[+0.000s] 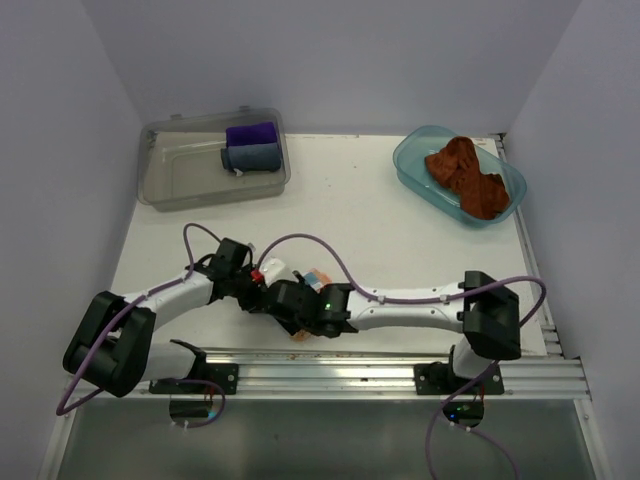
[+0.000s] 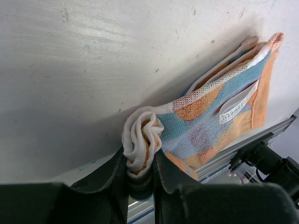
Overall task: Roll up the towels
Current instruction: Roll the towel
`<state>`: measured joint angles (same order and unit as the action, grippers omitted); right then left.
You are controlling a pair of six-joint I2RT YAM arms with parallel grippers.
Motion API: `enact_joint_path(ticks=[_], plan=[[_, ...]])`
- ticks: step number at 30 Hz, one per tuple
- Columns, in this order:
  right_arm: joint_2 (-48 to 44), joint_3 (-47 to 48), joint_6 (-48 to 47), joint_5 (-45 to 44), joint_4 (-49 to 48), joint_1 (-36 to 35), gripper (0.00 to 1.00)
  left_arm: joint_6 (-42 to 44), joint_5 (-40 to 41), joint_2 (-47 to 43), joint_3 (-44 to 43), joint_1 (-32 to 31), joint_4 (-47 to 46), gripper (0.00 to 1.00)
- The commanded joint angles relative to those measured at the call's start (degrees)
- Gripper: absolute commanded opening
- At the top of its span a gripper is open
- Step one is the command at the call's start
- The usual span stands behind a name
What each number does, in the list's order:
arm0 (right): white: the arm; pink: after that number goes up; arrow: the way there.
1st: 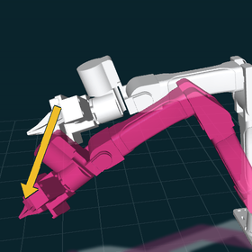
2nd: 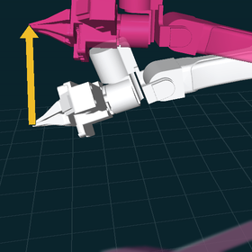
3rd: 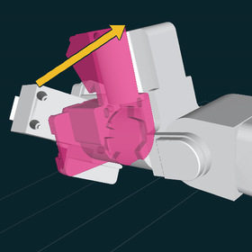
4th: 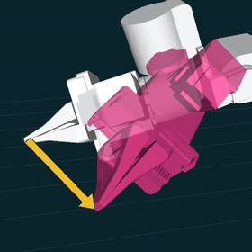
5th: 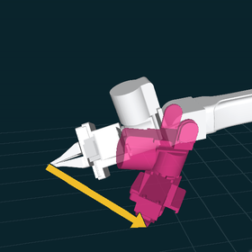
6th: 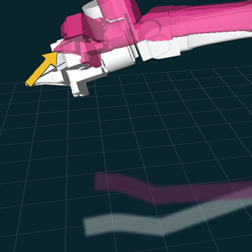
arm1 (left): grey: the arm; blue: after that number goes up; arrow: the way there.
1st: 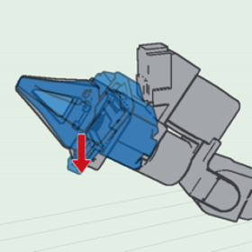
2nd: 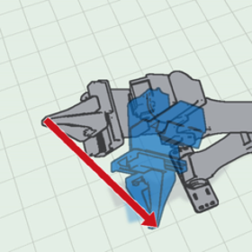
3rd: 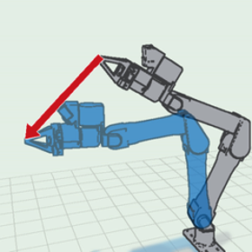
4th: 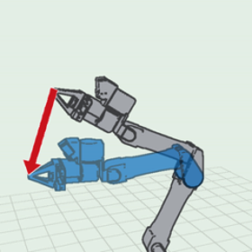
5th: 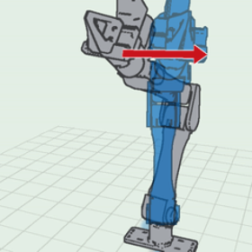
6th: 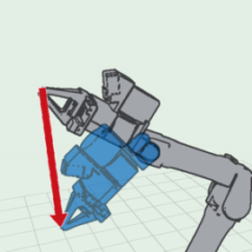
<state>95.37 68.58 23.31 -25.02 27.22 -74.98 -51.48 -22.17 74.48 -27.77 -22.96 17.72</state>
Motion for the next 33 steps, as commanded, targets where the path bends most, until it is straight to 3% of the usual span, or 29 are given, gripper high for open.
enact_joint_path(ticks=[1, 12, 15, 16, 17, 20, 21, 24, 27, 33], plan=[[5.16, 5.41, -3.96, -8.37, 2.57, -5.95, 0.56, -0.19, 2.57, -0.03, -0.44, -0.33, 1.71, 0.22], [17.56, 10.88, -10.39, -15.32, 0.37, -10.10, 0.54, -0.02, 2.40, 0.06, -1.15, -0.33, 2.06, 0.22], [19.85, 11.49, -9.60, -16.81, 0.90, -10.10, 0.46, -0.11, 2.49, 0.14, -1.32, -0.33, 2.24, 0.23], [20.29, 11.58, -8.73, -16.91, 1.16, -10.10, 0.34, -0.28, 2.31, 0.05, -1.41, -0.33, 2.24, 0.24], [20.64, 11.49, -8.20, -17.08, 1.34, -10.10, 0.28, -0.28, 2.31, -0.03, -1.41, -0.33, 2.32, 0.25], [19.33, 9.04, -5.91, -17.35, -0.32, -10.01, 0.10, -0.28, 1.96, -0.82, -1.94, -0.33, 2.67, 0.42], [17.32, 7.99, -5.30, -17.09, -1.11, -9.84, 0.05, -0.28, 1.87, -1.43, -2.11, -0.33, 3.02, 0.51], [12.58, 3.16, -2.14, -13.94, -4.80, -8.61, 0.00, -0.20, 1.78, -2.75, -3.25, -0.24, 3.90, 0.69], [6.61, -4.22, 0.33, -6.91, -12.61, -6.76, 0.00, -0.11, 1.61, -3.90, -4.40, -0.15, 4.69, 0.77], [-0.18, -16.97, 7.27, 9.35, -26.76, -0.96, 0.00, -0.72, 1.34, -6.09, -4.93, -0.07, 5.22, 0.78]])
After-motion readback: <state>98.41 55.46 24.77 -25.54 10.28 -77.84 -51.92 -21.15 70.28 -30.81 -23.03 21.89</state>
